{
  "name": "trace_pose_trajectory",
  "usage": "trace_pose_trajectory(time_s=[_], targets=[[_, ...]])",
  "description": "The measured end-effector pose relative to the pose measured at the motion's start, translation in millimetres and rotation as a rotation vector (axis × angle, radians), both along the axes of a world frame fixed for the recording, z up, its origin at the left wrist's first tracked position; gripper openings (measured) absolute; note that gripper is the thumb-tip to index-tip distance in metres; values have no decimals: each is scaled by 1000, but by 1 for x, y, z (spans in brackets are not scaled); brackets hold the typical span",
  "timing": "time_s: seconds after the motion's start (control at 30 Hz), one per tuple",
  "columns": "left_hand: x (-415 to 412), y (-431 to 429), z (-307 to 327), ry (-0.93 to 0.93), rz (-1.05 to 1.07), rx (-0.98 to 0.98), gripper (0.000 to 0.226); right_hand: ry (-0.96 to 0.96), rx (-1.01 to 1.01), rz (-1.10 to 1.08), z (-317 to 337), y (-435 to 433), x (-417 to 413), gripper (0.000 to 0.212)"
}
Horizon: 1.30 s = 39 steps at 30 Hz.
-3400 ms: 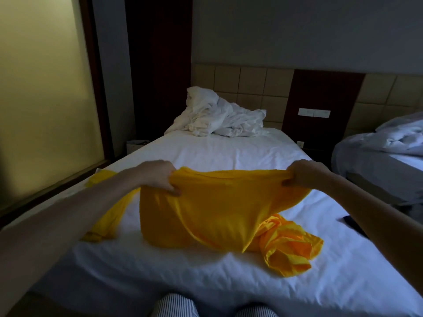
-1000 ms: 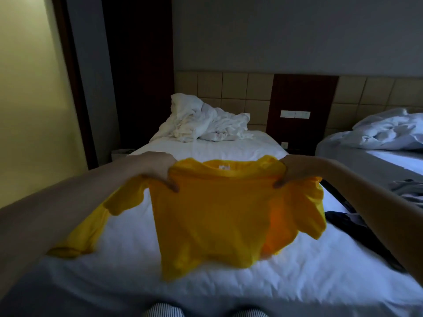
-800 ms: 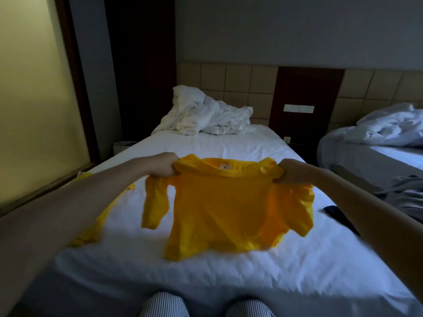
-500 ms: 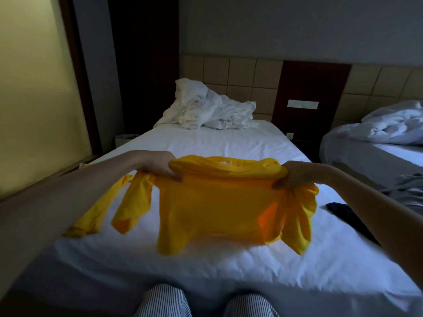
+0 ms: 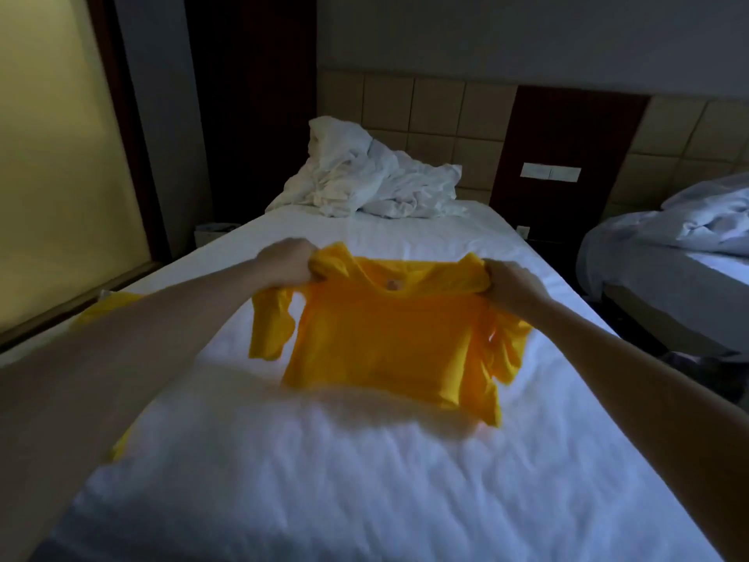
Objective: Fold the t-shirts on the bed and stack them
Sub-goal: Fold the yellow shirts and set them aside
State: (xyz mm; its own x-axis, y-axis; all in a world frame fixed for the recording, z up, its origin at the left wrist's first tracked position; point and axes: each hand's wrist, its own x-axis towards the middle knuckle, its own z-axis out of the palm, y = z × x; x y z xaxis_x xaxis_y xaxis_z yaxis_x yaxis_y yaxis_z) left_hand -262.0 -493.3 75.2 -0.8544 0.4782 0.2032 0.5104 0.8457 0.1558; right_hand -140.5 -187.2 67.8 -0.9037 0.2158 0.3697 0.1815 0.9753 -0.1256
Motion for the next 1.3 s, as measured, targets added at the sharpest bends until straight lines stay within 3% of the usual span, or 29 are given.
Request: trace_pose_trajectory(time_s=[0.1,0.2,0.27,0.37,0.47,0.5,0.53,0.6,0.67,0.8,0.93,1.1,1.23,1.3], targets=[[-49,22,37,323,82,155,8,258,76,7,36,13,-56,28],[-97,39,54,539,157,262,23,420,144,-12,60,20,-108,31],[-123,45,44,516,169,229,35,433,142,-22,55,26,-136,32],[-149,45,-12,300,110,67,59,126,165,-7,3,44,-166,44],[-152,36,-121,-35,2,-105,67,-422,-75,66,-99,56,-162,68],[-147,34,-157,-94,-3,-93,65,-512,-137,89,-132,56,-152,72],[-141,32,-186,-77,10,-19,66,-486,-147,109,-159,55,-142,80],[-136,30,-216,55,43,186,75,-256,-128,101,-188,56,-130,101],[-138,28,-218,173,29,321,68,-50,-140,172,-193,60,-130,92],[-124,24,-211,415,-36,300,37,269,-76,280,-201,63,-125,45],[-99,14,-208,449,-117,317,37,419,-97,302,-199,61,-104,34],[-67,-18,-200,402,-263,60,45,189,-176,320,-183,50,-47,30],[-40,-42,-180,-51,-222,95,61,20,-199,324,-165,42,-9,6],[-25,-51,-169,-198,-223,230,39,-218,-360,332,-150,39,3,27]])
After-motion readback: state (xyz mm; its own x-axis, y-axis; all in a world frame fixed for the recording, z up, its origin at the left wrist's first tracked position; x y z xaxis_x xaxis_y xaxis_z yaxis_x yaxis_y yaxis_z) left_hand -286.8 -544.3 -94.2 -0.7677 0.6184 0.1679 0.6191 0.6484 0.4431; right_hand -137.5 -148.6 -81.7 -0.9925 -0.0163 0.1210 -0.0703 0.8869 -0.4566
